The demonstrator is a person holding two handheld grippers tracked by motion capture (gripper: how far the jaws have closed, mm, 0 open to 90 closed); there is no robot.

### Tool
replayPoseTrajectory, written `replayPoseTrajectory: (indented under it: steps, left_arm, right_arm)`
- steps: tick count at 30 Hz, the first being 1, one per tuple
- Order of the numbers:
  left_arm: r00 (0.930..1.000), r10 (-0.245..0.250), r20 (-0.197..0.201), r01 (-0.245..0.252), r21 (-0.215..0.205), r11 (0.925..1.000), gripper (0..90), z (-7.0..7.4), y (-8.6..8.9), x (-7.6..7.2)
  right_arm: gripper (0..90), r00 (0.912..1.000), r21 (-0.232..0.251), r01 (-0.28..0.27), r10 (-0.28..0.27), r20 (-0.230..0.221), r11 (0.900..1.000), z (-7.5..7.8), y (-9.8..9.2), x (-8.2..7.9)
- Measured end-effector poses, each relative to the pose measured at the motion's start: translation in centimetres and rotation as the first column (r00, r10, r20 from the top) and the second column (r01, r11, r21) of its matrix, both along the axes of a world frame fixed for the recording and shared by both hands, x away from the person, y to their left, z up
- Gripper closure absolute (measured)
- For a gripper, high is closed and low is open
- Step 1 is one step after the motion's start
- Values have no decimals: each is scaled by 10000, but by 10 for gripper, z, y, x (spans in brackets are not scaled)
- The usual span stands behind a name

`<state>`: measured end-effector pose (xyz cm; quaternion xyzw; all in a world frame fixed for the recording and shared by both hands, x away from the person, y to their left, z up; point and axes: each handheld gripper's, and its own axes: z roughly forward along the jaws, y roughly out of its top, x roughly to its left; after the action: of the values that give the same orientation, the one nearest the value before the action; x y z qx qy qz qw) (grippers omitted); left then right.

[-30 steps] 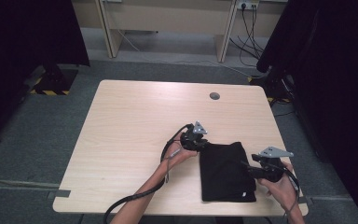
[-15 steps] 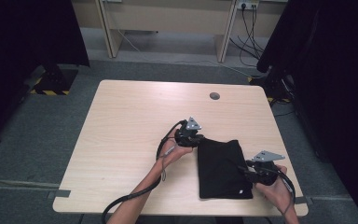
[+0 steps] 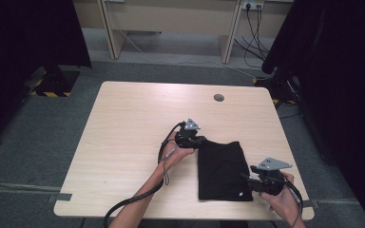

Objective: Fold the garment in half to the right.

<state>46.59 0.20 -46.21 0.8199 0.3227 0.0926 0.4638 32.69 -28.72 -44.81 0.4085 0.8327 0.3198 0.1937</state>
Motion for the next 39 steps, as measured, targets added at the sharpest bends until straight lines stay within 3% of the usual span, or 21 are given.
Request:
replayPoseTrajectory:
  steps: [2,4,10,14,15,17,20,27,33,35,38,39]
  left_arm:
    - [10000,-1,36,1,-37,10000,844,0,2,0]
    - [10000,36,49,-36,-102,9999,846,1,6,0]
    - [9998,220,-35,-222,-480,9986,854,1,17,1]
    - [9989,464,57,-465,163,9988,850,-6,16,2]
    - [9979,632,109,-637,525,9966,836,-7,16,2]
    - [9979,632,-150,-624,476,9969,730,-9,16,2]
    - [9979,643,-70,-639,434,9970,634,-5,19,-3]
    - [9982,478,-373,-453,648,9969,393,6,18,-33]
    - [9987,195,-473,-160,731,9972,253,0,14,-73]
    - [9993,17,-384,19,926,9957,236,-3,10,-83]
    - [9999,14,-157,11,1577,9875,220,-9,6,-90]
    - [9999,48,-104,-29,1711,9853,220,-11,5,-90]
  right_arm:
    - [505,9997,-155,24,-28,-251,9999,-7,1,-1]
    - [507,9993,186,189,-183,-335,9996,-13,-2,-2]
    - [506,9985,428,391,-374,-400,9983,-14,-7,-6]
    - [506,9981,521,447,-424,-442,9976,-15,-8,-6]
    - [505,9978,508,462,-437,-490,9976,-14,-7,-6]
    - [479,9975,407,530,-510,-490,9978,-12,-7,-5]
    - [468,9976,615,557,-530,-453,9966,-10,-9,-6]
    - [455,9990,757,425,-412,-183,9962,1,-13,-20]
    - [461,9984,953,370,-326,-468,9948,-4,-16,-30]
    - [472,9977,903,385,-333,-593,9952,-8,-17,-32]
    - [481,9958,651,377,-321,-863,9972,-17,-15,-32]
    - [483,9968,652,363,-315,-732,9972,-19,-15,-32]
